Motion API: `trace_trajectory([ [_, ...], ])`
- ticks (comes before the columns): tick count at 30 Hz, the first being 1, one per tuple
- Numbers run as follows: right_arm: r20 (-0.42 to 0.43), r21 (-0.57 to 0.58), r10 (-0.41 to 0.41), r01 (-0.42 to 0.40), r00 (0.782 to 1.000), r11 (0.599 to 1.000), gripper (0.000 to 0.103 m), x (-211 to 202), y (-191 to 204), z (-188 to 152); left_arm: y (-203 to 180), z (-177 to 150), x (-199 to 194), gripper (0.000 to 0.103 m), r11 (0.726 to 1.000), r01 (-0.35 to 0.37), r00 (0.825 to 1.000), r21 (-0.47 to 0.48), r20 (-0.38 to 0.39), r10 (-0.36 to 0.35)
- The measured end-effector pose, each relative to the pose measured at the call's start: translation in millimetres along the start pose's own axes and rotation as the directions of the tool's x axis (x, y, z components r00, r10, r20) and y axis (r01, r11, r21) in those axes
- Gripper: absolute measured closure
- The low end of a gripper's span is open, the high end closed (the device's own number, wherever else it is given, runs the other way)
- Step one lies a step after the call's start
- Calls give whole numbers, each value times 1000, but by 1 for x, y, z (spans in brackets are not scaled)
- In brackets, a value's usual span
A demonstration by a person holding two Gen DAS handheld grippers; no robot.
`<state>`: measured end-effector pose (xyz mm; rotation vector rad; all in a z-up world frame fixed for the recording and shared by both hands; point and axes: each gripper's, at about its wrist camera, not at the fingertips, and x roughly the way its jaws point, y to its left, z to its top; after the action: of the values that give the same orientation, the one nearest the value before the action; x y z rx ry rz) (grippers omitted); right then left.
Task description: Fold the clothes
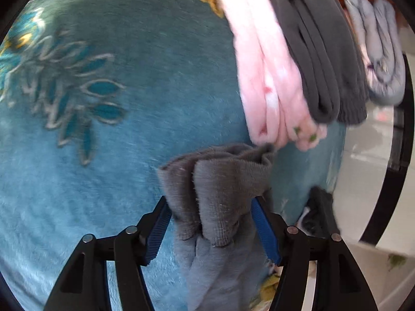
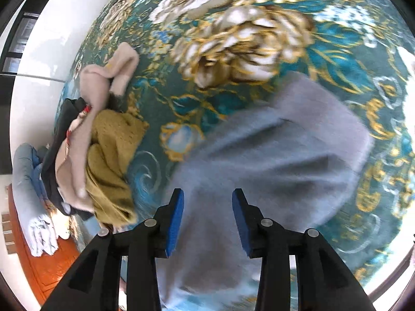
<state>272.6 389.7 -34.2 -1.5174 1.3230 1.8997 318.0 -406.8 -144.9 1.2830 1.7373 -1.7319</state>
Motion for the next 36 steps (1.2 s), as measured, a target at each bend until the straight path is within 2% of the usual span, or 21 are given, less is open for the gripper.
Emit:
trace_trajectory([
  [3,-2,32,-34,34,999,999,63,-11,-24,-9,-12,0,4,39,993,-107,994,44,22,106],
  [4,-1,44,-48,48,999,998,63,-14,-34,-12,-16,1,4,47,989,-136,990,52,32,134],
  [5,1,56,-56,56,998,997,63,-16,-43,-14,-18,3,3,61,988,-146,989,56,34,145],
  [7,4,82,-49,49,999,995,58,-14,-59,-18,-22,7,1,67,984,-167,985,66,39,165],
  [8,5,96,-46,45,999,994,49,-13,-67,-20,-24,9,0,71,981,-178,984,71,42,175],
  [9,7,109,-43,42,999,993,42,-12,-75,-22,-26,11,0,71,979,-189,982,75,44,186],
  [12,12,148,-32,30,999,988,42,-8,-99,-27,-31,18,-3,72,972,-219,975,88,51,215],
  [15,20,187,-21,17,1000,982,41,-5,-121,-31,-25,23,-7,72,978,-202,979,45,41,200],
  [18,48,215,0,-10,999,977,35,-2,-121,-20,-23,29,-13,72,979,-203,979,35,31,202],
  [22,88,251,27,-48,996,967,35,1,-122,-6,-41,34,-34,73,984,-169,985,61,45,167],
  [24,108,269,40,-68,993,961,35,3,-122,2,-50,36,-45,79,985,-153,987,74,52,149],
  [25,118,277,46,-77,992,958,37,4,-122,5,-55,37,-50,83,986,-144,989,81,56,140],
  [27,138,294,58,-97,989,951,70,6,-123,13,-64,39,-61,86,987,-128,991,94,62,122],
  [28,148,302,64,-107,987,947,75,7,-123,16,-68,41,-67,87,988,-120,991,101,65,113],
  [29,158,310,70,-117,985,943,84,8,-123,20,-73,42,-72,87,988,-111,992,108,68,104],
  [30,167,303,75,-123,983,945,86,6,-120,24,-77,43,-77,87,988,-103,993,114,71,95],
  [32,183,216,84,-123,980,969,88,-16,-103,30,-86,45,-89,88,988,-87,994,129,78,77],
  [36,247,77,179,-204,952,976,89,-62,-83,23,-93,65,-141,88,965,-50,994,257,105,24],
])
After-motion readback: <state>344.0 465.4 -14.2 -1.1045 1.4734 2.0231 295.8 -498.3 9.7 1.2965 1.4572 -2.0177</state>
